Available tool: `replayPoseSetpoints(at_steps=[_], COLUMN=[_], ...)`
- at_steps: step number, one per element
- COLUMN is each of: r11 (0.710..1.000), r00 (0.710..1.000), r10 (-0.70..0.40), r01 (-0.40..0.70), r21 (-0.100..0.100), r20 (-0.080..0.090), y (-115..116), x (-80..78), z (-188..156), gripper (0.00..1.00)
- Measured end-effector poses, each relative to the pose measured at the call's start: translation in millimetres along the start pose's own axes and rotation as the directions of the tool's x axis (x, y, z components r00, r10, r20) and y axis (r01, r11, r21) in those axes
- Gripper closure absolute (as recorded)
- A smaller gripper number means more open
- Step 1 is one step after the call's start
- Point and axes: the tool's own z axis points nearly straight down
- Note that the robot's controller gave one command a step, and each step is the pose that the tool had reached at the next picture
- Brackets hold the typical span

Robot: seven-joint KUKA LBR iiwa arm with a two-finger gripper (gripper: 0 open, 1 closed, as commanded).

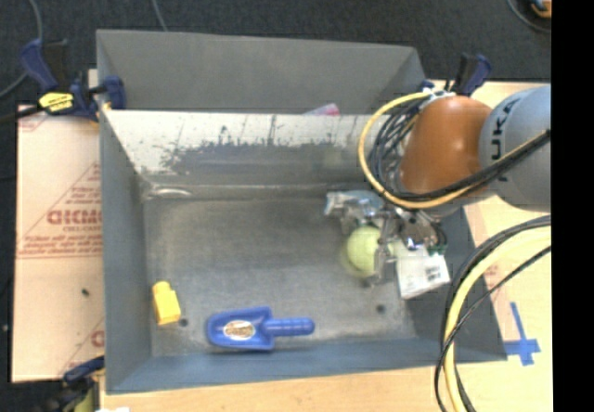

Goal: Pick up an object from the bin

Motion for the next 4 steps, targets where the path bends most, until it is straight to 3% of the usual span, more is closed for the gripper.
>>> replayPoseSetpoints(at_steps=[1,2,3,4], r11=[0.991,0.991,0.975,0.975], r00=[0.991,0.991,0.975,0.975], r10=[0.133,0.133,0.223,0.223], r01=[-0.133,-0.133,-0.223,-0.223], r21=[-0.001,-0.001,0.000,-0.001], r20=[0.003,0.003,0.008,0.008], y=[25,25,-14,-14], x=[2.9,2.9,20.0,20.0], z=[6,6,-144,-144], gripper=[1.00,1.00,0.00,0.00])
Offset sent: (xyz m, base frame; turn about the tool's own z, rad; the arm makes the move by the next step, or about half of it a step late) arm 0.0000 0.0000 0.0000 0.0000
